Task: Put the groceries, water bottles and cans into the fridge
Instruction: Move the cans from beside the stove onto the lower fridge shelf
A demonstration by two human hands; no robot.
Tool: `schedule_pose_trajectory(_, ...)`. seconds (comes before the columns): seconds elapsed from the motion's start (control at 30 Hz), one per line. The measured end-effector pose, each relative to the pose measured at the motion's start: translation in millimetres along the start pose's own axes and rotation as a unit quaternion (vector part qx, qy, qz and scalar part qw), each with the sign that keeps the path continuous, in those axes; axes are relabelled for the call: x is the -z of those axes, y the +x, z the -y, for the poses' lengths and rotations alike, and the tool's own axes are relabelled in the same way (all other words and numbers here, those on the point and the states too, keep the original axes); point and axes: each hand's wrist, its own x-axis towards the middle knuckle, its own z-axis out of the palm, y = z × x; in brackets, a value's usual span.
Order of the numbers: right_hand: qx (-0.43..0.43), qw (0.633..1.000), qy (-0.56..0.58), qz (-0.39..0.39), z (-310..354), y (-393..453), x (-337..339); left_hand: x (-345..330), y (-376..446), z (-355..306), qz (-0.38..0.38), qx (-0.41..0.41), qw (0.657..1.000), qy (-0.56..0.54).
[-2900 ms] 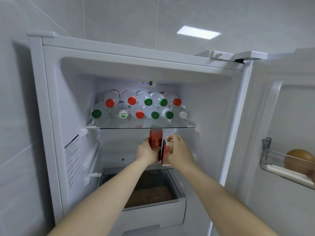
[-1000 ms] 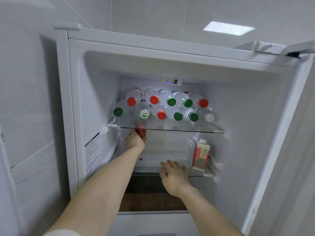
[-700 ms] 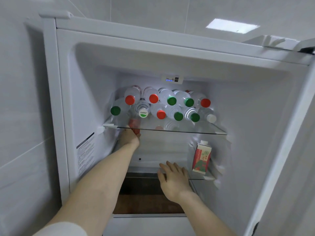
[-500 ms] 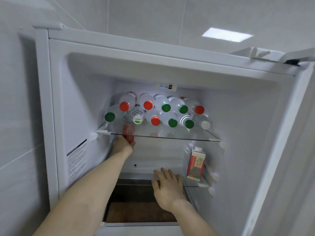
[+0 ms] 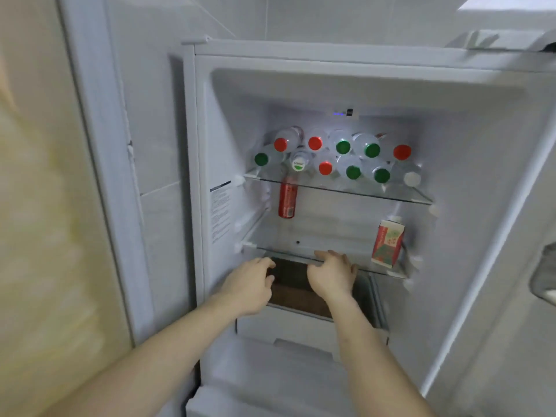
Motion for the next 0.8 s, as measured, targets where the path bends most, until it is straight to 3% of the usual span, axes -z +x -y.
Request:
schedule_pose_trajectory(0.1, 0.037, 0.988, 0.149, -0.030, 13.8, -49.7, -26.1, 1.1, -82.5, 10.1, -0.027, -0.005, 0.999, 0.027)
schedule_pose_trajectory(0.2, 0.130, 0.953, 0.275, 0.004, 24.9, -125.8, -52.2, 7.7, -187.1, 12.2, -0.086, 0.039, 0.995, 0.021)
schedule_pose_trajectory(0.33, 0.213, 0.911, 0.333, 0.118, 24.9, -236.2, -83.0, 24.5, -346.1, 7.6, -0.125, 0.137, 0.981, 0.061)
schedule_pose_trajectory(0.43, 0.286, 0.866, 0.337, 0.234, 38.8, -312.1, -92.0, 31.5, -464.1, 4.9, -0.178, 0.257, 0.946, 0.083)
schedule_pose_trajectory(0.63, 0.465, 0.695, 0.271, 0.476, 82.8, -469.5, -88.1, 46.3, -666.4, -50.5, -0.265, 0.491, 0.824, 0.101)
schedule_pose_trajectory(0.8, 0.572, 0.503, 0.181, 0.622, 105.7, -626.6, -76.8, 45.1, -803.1, -129.2, -0.313, 0.614, 0.710, 0.142)
